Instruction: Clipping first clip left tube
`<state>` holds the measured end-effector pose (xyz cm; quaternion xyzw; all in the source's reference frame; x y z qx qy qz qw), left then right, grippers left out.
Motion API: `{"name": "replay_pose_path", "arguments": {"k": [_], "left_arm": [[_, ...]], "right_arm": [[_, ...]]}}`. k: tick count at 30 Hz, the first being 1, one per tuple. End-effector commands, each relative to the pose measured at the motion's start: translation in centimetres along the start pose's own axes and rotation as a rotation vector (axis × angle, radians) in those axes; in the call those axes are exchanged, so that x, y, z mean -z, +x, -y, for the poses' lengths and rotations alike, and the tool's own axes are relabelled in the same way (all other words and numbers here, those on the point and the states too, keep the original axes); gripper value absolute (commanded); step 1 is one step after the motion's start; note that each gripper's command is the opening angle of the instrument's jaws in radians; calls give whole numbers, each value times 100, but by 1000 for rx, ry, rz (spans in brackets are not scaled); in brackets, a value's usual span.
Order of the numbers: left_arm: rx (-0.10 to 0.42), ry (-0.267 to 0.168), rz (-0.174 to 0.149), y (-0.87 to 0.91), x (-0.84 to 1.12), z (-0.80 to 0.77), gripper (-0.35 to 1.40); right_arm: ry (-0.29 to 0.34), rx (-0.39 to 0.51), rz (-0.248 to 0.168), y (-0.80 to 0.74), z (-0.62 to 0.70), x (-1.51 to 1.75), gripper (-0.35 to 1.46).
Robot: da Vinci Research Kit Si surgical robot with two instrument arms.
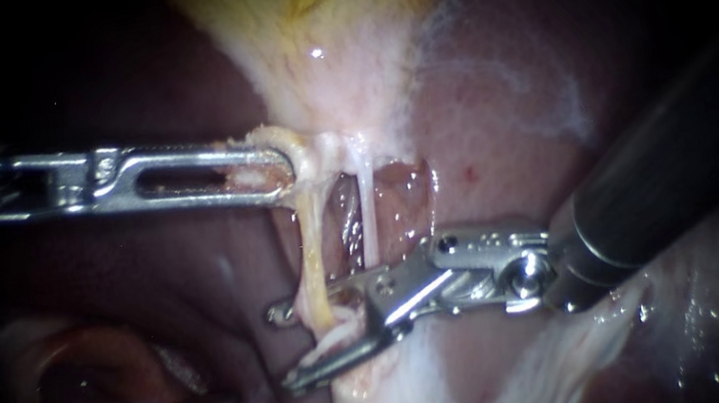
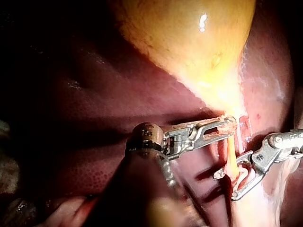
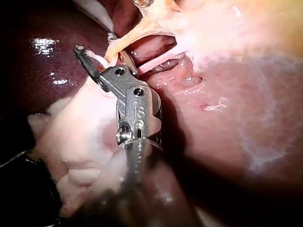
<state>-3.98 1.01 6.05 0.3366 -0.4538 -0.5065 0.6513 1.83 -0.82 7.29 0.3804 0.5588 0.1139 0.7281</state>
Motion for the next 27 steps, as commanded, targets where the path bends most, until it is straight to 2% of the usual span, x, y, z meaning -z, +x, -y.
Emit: {"name": "replay_pose_path", "arguments": {"k": [1, 4, 7, 10, 13, 16, 27], "left_arm": [[0, 0, 0, 0, 0, 0, -35], [0, 0, 0, 0, 0, 0, -35], [0, 0, 0, -1, 1, 0, -35], [0, 1, -1, -1, 1, 0, -35], [1, 1, -1, -2, 2, 0, -35], [-5, 1, -2, -2, 2, 0, -35], [-5, 3, -3, -3, 4, -3, -35]], "right_arm": [[1, -10, -2, 0, 0, 3, 26], [2, -40, 0, -2, 1, 8, 0], [-3, -71, 16, -4, 1, 14, -35], [-40, -125, 27, -4, 1, 19, -35], [-45, -132, 31, -4, 1, 22, -35], [-51, -133, 60, -4, 2, 23, -35], [-53, -133, 60, -4, 2, 24, -35]]}}
